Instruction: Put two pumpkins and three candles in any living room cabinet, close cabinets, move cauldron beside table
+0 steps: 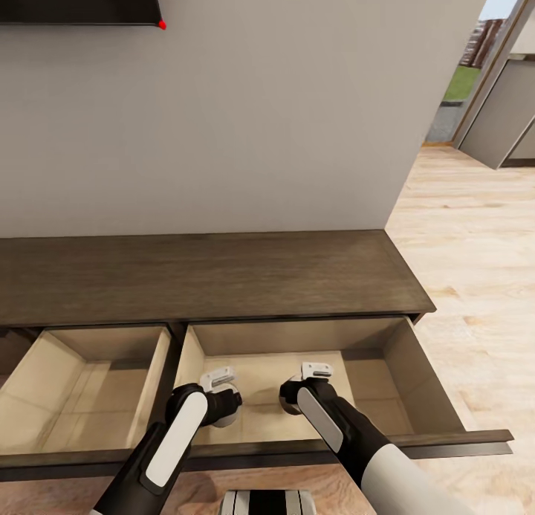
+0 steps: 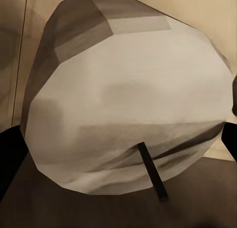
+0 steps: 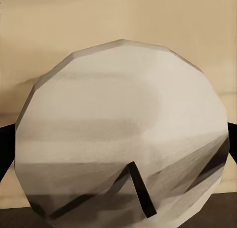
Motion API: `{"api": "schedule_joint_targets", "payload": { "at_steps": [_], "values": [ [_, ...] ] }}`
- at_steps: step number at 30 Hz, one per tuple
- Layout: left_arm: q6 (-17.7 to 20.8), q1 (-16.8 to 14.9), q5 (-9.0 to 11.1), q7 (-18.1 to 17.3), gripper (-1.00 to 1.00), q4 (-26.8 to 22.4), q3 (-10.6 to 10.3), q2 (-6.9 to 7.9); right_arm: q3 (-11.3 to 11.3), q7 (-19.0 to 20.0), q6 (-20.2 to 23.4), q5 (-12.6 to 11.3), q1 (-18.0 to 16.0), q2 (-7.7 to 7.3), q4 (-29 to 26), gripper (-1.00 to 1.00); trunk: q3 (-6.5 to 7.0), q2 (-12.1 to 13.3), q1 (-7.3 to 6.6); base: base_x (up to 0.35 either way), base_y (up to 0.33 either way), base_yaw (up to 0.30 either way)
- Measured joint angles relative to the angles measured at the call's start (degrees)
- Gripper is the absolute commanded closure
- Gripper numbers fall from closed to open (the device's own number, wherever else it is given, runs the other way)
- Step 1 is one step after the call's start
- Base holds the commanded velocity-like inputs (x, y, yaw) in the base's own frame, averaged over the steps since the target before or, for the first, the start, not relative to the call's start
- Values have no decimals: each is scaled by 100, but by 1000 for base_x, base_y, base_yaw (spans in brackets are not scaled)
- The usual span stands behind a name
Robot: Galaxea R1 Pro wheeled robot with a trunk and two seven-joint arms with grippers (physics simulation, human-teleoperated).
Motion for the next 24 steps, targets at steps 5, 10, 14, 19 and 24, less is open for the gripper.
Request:
{"api": "schedule_joint_targets", "payload": {
  "at_steps": [5,10,14,19,24],
  "values": [
    [-3,2,-2,-4,100,7,0,0,0,2,3,-4,1,0,1,100,-66,-4,8,0,0,0],
    [-9,-1,-3,-4,100,10,-1,0,0,1,0,0,0,0,0,100,-66,-4,8,0,0,0],
    [-9,2,-2,-4,100,10,-1,-1,0,5,0,0,0,0,0,-100,-66,-4,8,0,0,0],
    [-9,0,-3,-4,100,10,-1,-1,3,6,94,3,0,0,-4,-100,-66,-4,8,0,0,0],
    [-11,-1,-3,-6,-100,10,-1,0,5,6,114,11,0,0,-9,-100,-66,-4,8,0,0,0]
  ]
}}
